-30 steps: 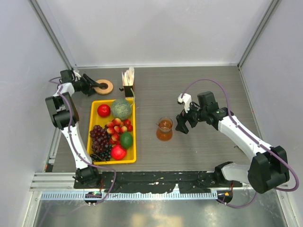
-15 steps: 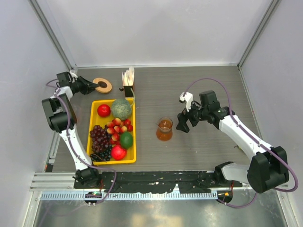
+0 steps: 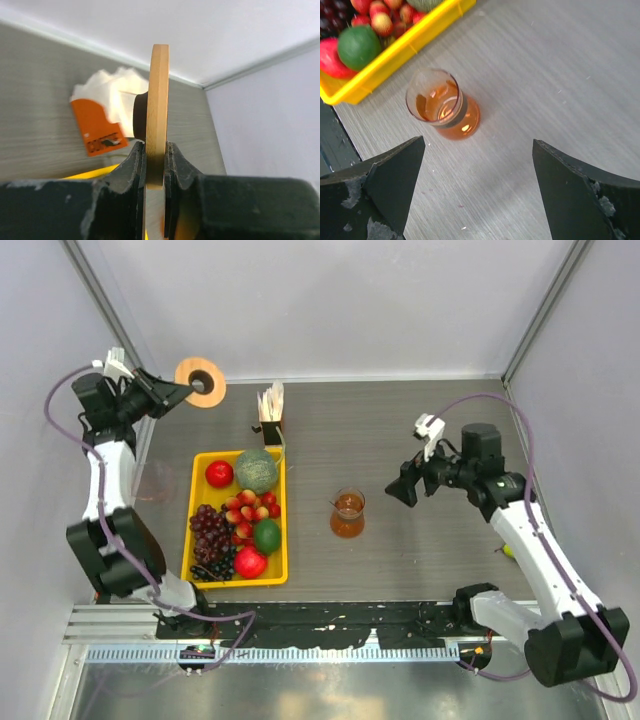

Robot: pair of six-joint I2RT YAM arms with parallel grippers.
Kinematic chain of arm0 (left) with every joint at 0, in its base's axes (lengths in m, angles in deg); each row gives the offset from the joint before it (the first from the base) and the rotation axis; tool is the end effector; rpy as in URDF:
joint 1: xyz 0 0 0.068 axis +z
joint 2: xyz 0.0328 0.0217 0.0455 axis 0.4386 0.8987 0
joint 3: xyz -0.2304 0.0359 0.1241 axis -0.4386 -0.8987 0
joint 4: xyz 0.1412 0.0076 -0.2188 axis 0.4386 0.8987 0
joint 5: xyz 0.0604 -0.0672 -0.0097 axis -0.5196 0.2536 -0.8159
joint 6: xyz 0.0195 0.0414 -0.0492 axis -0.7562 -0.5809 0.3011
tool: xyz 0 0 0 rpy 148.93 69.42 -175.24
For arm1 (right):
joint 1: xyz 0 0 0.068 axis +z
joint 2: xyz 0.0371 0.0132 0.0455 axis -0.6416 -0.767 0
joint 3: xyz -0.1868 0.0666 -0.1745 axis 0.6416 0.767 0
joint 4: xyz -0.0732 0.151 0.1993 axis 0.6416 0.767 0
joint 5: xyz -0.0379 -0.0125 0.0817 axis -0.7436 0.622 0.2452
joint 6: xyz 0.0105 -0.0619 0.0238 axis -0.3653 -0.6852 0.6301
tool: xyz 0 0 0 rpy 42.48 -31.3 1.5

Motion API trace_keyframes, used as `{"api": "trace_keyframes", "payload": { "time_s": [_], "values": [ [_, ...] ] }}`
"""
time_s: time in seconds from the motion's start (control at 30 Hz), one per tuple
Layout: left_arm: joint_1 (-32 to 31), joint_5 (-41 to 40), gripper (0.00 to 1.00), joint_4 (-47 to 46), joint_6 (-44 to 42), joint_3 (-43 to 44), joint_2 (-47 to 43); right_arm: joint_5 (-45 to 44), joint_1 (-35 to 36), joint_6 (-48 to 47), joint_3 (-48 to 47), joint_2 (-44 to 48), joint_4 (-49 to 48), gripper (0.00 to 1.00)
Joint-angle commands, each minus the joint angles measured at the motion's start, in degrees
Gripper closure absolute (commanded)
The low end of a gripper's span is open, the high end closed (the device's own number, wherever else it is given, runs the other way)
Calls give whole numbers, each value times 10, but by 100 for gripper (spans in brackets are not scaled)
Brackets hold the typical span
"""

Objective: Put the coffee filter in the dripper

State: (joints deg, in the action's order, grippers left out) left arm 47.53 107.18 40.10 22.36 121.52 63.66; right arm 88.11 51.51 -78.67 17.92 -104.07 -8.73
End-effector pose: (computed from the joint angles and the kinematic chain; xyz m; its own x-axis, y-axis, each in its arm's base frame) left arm 0.3754 0.1047 0.3234 -0.4923 -0.6753 -0.5492 0.1211 0.5717 -0.8115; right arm 0.2264 0.0807 0.2900 -0.3643 -0.3247 -0.8729 -0.7971 0.5934 0.1119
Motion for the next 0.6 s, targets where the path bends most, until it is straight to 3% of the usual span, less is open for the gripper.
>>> {"api": "trace_keyframes", "payload": {
  "time_s": [0.0, 0.2, 0.3, 0.47, 0.57],
  "values": [
    [-9, 100, 100, -73, 1, -39, -128, 42, -18, 49, -57, 72, -3, 5],
    [-108, 192, 100, -69, -6, -110, -283, 80, -19, 197, -49, 142, -80, 3],
    [-199, 198, 100, -70, -29, -146, -340, 127, -20, 329, 10, 181, -220, 2],
    [-338, 184, 100, -77, -16, -171, -356, 214, -18, 450, 35, 195, -355, 3],
    [-391, 175, 100, -85, -6, -181, -345, 223, -7, 462, 43, 209, -358, 3]
  ]
}}
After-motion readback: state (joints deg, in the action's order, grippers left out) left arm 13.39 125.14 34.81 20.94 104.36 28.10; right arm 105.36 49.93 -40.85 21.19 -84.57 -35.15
